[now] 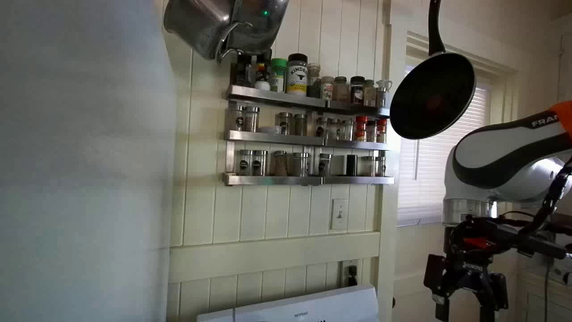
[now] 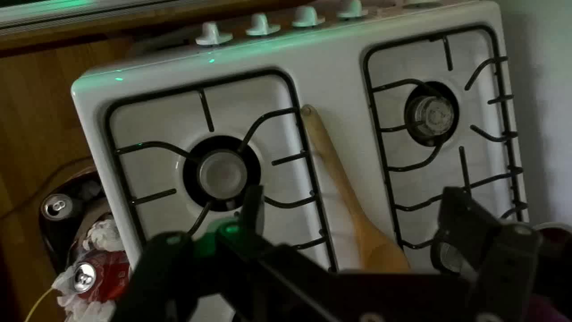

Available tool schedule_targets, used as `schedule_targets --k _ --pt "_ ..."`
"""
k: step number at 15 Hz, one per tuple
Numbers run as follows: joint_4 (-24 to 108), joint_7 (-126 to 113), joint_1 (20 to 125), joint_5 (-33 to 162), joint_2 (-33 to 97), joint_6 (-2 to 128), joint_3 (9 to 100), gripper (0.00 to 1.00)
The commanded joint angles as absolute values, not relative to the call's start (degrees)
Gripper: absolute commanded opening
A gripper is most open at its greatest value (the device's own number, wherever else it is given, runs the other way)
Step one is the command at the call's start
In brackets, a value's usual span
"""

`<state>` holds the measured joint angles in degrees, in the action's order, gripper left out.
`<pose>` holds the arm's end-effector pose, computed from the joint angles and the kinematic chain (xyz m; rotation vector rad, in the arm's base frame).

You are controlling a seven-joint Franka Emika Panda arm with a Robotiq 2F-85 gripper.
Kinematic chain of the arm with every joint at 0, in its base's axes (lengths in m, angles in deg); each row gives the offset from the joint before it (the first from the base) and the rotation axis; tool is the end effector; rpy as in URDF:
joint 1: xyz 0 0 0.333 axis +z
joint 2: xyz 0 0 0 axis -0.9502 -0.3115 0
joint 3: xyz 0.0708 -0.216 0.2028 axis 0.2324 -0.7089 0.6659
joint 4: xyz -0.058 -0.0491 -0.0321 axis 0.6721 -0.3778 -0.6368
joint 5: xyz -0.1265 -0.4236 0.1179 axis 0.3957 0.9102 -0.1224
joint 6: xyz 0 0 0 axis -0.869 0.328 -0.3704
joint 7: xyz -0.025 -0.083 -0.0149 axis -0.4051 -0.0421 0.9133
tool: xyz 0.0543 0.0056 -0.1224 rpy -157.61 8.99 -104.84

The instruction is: Take the purple bowl and silver spoon out of the silver bowl on the left.

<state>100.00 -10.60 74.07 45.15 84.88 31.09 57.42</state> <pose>0.3913 0.0399 0.3756 -2.8370 0.3128 0.3094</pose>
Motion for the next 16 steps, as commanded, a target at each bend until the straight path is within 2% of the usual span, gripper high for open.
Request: schedule_targets --k 1,8,16 --pt "99.9 -10.1 73.0 44.7 84.8 30.8 58.3 1.0" --pt "99.9 -10.1 73.0 44.7 84.8 30.8 58.3 1.0" --pt "87.3 -19.3 73.4 46.7 60.8 60.6 64.9 1.0"
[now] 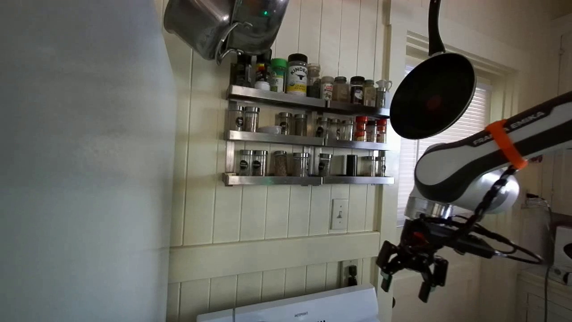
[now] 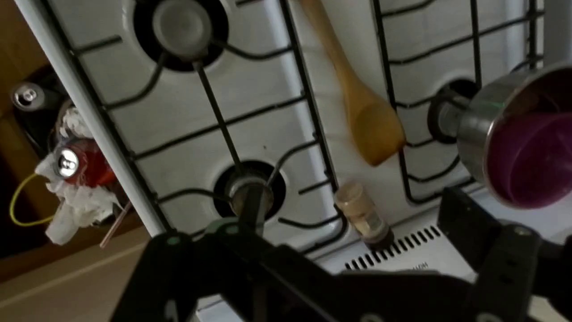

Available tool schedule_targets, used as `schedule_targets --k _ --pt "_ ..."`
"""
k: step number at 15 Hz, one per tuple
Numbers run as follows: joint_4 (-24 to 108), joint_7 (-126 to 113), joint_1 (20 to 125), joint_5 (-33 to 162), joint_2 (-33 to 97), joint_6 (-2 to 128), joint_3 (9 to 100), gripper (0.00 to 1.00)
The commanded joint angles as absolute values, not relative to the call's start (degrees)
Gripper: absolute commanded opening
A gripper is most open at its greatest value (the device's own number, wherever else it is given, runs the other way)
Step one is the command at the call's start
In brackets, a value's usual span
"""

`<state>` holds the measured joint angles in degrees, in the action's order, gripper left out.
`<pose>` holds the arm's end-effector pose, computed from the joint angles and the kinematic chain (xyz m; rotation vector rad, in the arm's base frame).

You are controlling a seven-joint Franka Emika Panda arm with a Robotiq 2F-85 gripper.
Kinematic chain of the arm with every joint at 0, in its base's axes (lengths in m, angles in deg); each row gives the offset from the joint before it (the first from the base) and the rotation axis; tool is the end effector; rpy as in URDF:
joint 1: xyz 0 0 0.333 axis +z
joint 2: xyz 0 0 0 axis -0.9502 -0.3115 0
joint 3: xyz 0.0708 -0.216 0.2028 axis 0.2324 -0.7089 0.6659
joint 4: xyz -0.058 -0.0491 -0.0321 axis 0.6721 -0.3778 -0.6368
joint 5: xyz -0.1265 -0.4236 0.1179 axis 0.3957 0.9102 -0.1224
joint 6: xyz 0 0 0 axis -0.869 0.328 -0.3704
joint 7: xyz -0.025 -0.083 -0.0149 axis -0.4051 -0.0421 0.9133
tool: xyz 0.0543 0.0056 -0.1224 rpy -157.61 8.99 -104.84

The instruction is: Take the purple bowl and silver spoon out of the silver bowl on the left.

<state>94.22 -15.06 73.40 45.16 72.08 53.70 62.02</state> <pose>0.4775 0.0562 0.3589 -2.8781 0.4428 -0.0684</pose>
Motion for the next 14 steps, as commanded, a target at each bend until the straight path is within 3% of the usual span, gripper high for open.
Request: schedule_targets --k 1,4,6,14 --pt "85.2 -20.9 73.8 47.9 57.3 62.4 66.0 1.0" --pt "77.6 -23.1 75.8 51.3 47.5 59.3 67.9 1.0" --pt "81.2 -20.5 76.5 48.1 51.1 61.0 66.9 1.0" --pt "71.8 -10.8 78.0 44.6 41.5 58.1 67.1 1.0"
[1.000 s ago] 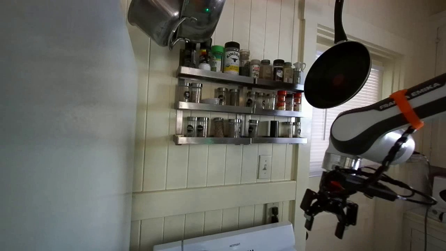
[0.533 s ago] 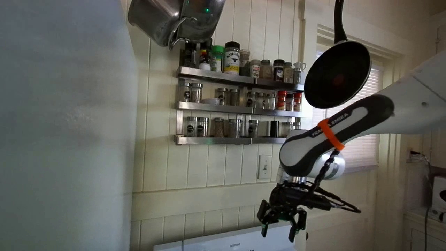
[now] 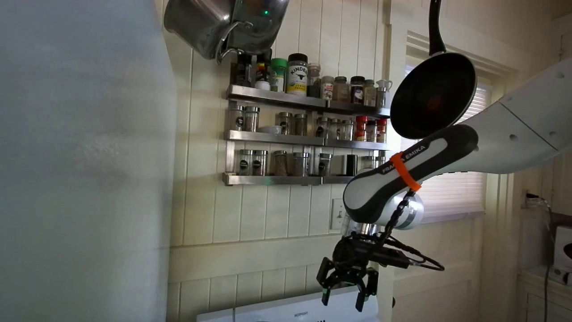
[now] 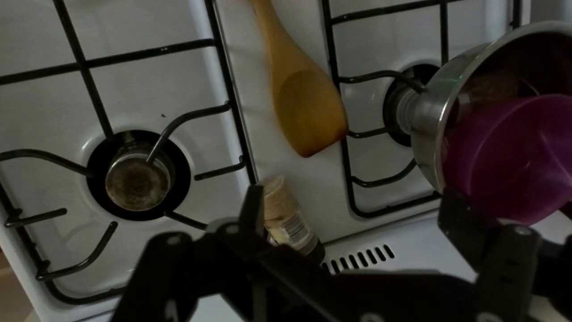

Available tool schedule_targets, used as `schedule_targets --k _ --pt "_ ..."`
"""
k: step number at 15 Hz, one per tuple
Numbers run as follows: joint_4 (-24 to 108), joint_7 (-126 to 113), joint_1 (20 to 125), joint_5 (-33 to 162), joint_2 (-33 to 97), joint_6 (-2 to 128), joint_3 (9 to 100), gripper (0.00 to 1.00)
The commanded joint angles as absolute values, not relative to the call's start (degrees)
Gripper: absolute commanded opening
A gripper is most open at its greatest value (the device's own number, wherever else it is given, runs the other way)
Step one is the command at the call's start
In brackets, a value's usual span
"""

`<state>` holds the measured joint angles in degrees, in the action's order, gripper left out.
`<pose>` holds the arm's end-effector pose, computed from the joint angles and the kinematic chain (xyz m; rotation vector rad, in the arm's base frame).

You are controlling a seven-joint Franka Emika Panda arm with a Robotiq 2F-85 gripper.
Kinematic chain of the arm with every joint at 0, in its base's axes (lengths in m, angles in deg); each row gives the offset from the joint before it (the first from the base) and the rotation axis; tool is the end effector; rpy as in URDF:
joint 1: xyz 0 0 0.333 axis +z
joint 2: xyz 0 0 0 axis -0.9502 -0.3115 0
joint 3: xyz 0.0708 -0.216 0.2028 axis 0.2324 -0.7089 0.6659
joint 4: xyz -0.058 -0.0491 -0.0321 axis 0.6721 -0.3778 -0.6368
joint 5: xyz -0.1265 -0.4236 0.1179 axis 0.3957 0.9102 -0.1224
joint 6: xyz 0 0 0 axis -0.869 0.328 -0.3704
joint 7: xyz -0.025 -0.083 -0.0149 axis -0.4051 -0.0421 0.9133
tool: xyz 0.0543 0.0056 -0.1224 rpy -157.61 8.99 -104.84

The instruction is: Take the purple bowl and silver spoon out of the silver bowl on the left.

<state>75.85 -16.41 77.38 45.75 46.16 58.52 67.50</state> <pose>0.5688 0.1593 0.2892 -2.9066 0.2601 0.0342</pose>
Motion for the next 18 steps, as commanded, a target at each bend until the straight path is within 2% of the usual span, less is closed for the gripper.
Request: schedule_targets --k 1,6,11,12,18 --pt "69.7 -8.6 78.1 45.6 39.3 57.5 67.2 1.0" --pt "58.8 -2.1 79.1 47.9 29.4 54.1 68.2 1.0" --pt "50.1 -12.0 84.5 54.2 21.4 56.4 67.3 1.0" --pt "53.9 -7.9 82.3 51.8 24.7 56.0 68.1 1.0" --pt "50.4 -10.9 84.2 53.4 21.8 56.1 67.6 1.0"
